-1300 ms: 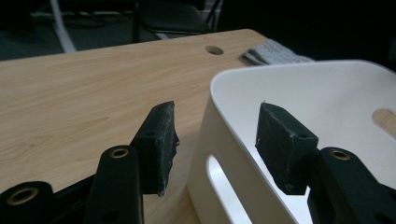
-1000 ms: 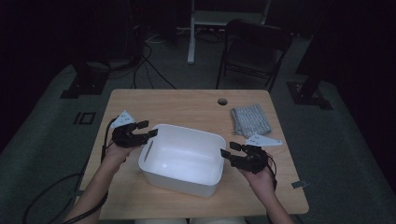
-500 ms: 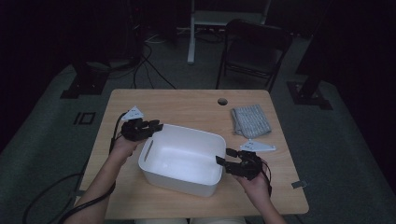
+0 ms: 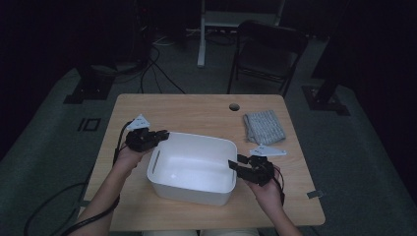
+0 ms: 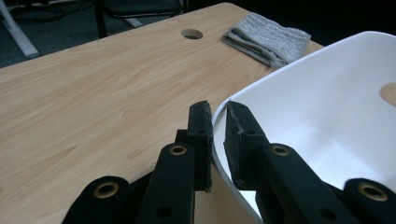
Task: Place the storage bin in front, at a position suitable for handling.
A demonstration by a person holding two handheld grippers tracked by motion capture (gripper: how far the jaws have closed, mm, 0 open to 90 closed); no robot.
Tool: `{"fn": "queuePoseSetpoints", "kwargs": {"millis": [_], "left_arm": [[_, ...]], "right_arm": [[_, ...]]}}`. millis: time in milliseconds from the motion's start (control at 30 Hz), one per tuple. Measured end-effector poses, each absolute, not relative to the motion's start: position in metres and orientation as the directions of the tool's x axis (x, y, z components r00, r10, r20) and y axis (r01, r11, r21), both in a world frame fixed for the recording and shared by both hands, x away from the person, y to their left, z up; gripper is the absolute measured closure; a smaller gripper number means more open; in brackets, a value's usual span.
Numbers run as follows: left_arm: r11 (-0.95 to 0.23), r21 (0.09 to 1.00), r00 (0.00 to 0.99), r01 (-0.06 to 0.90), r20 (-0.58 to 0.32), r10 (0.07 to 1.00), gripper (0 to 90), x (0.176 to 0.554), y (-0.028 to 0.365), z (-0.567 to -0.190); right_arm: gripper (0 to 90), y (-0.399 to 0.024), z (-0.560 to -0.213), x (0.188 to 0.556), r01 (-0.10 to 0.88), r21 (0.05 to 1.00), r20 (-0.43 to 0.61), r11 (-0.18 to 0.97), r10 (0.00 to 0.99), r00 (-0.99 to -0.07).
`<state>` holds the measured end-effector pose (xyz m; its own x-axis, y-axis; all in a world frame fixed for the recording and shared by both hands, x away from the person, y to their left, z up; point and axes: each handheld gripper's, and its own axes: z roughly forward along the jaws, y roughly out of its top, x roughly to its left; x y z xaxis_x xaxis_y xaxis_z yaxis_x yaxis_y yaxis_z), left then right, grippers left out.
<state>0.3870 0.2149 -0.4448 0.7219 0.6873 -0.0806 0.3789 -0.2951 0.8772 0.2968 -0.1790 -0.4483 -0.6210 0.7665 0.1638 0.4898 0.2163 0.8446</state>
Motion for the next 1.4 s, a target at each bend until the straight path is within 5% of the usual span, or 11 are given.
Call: {"fn": "queuePoseSetpoints", "kwargs": {"millis": [267, 1033, 1400], "left_arm": [[-0.268, 0.868, 0.691, 0.417, -0.112, 0.714, 80.7, 0.374, 0.224, -0.443], [-0.275, 0.890, 0.611, 0.365, -0.006, 0.792, 76.7, 0.325, 0.219, -0.446], [-0.288, 0.890, 0.611, 0.353, 0.014, 0.792, 66.5, 0.315, 0.214, -0.450]], "right_arm": [[64.4, -0.173, -0.443, 0.311, 0.501, 0.831, 0.135, 0.241, 0.786, -0.603], [83.3, -0.161, -0.435, 0.369, 0.530, 0.809, 0.113, 0.254, 0.819, -0.563], [85.5, -0.159, -0.433, 0.379, 0.538, 0.801, 0.116, 0.261, 0.815, -0.568]]}}
